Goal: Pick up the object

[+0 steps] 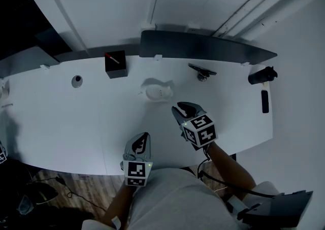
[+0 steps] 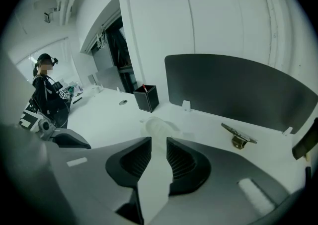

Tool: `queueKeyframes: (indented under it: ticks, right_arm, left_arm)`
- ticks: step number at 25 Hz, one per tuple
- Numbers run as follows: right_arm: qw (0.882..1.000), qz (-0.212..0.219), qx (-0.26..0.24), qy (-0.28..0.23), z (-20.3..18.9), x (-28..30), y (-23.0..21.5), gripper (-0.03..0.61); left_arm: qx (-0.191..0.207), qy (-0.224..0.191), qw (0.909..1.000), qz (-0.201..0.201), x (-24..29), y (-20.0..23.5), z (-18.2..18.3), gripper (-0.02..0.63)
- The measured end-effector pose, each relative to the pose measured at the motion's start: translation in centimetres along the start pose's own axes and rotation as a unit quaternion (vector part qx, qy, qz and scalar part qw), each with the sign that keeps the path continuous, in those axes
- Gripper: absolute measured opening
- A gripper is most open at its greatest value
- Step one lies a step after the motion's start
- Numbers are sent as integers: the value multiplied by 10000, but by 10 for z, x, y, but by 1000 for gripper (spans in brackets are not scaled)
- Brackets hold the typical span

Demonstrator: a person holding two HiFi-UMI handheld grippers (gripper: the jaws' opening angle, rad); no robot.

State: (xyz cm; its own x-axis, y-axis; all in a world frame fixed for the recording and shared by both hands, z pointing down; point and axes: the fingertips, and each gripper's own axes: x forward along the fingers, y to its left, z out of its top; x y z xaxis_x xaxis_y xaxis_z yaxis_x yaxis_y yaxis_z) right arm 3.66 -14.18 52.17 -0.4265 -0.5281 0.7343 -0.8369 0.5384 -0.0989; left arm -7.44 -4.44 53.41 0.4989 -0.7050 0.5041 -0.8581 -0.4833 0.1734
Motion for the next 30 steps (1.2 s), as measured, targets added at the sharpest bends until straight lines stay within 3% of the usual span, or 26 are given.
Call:
queueKeyframes:
  ticks: [2, 6, 8, 18, 30]
  right_arm:
    - [9999, -33, 16, 162, 0, 12, -4, 111]
    - [9986, -45, 319, 409, -1, 38, -14, 237]
    - [9973, -81, 500, 532, -3, 51, -22, 259]
    - [9846, -137, 1496, 893, -12, 100, -50, 290]
    - [9764, -169, 1802, 1178, -24, 125, -58, 297]
  left_arm:
    - [-75, 1, 10000, 65, -1, 6, -1, 2]
    - [-181, 1, 9997, 177, -3, 16, -3, 2]
    - [-236, -9, 9994, 237, -4, 20, -5, 3]
    - [-433, 18, 9981, 428, -6, 32, -9, 2]
    - [-494, 54, 9979, 419, 2, 35, -8, 3]
